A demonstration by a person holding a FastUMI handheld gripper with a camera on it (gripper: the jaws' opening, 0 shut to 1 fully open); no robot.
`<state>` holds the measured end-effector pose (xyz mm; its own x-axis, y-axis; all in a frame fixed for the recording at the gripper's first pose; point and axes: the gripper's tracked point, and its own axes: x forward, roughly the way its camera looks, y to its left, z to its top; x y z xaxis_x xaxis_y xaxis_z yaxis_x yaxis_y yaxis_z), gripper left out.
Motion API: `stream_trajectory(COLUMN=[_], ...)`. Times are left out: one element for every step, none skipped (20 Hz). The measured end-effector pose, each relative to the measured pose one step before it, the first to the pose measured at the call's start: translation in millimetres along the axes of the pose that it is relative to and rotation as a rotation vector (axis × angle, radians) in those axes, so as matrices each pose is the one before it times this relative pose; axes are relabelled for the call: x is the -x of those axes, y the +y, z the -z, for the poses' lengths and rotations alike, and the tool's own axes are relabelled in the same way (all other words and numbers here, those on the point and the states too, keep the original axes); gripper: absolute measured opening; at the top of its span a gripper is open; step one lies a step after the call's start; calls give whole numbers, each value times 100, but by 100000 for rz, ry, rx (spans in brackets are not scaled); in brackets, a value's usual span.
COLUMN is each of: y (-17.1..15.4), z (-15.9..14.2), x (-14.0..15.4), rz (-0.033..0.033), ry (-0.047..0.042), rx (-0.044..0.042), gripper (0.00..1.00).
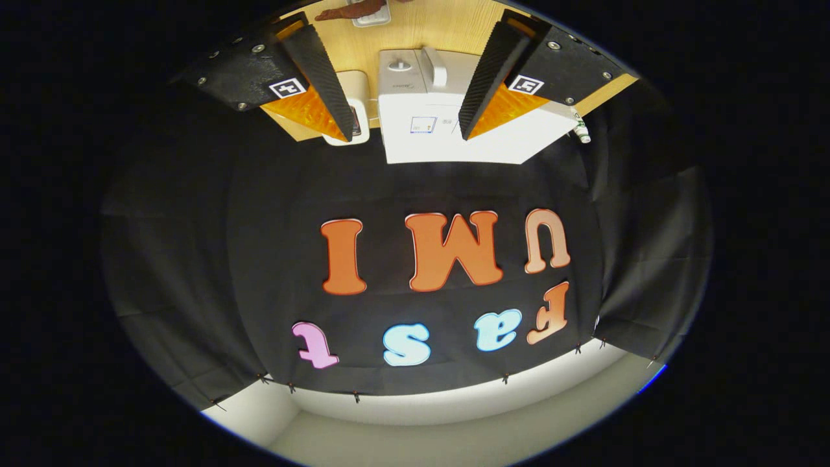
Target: Open the microwave, put the food inside, and close the microwave door.
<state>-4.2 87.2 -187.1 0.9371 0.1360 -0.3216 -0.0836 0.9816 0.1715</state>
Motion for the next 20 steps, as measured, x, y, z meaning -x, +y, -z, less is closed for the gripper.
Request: stream_trajectory(y=[450,548,550,396,309,267,357,281,19,139,66,52,-81,42,127,254,164,60,-30,-54], z=[1522,1442,1398,1319,1366,1067,958,783,857,546,537,580,891,966,952,919,783,470,191,55], x=[-452,-457,-531,-585,-581,-555,-586,-628,-554,-630,-739,-894,-602,-784,-700,-697,-559,-670,-571,-634], rz=[-216,-524,-614,-276,8,-26,-474,-313,225,659,983,1041,1129,765,402,-261,252,817,1199,1737], ry=[3082,2655,2295,2413,2399,2220,2013,1619,1053,410,136,-225,811,1424,2197,2204,1719,1035,-175,-295], rx=[-162,69,604,1232,1539,968,155,-571,-552,58,520,1014,1140,717,192,-342,-367,-63,486,651], gripper=[97,97,97,97,97,97,97,96,94,93,91,90,87,85,81,79,75,72,67,64])
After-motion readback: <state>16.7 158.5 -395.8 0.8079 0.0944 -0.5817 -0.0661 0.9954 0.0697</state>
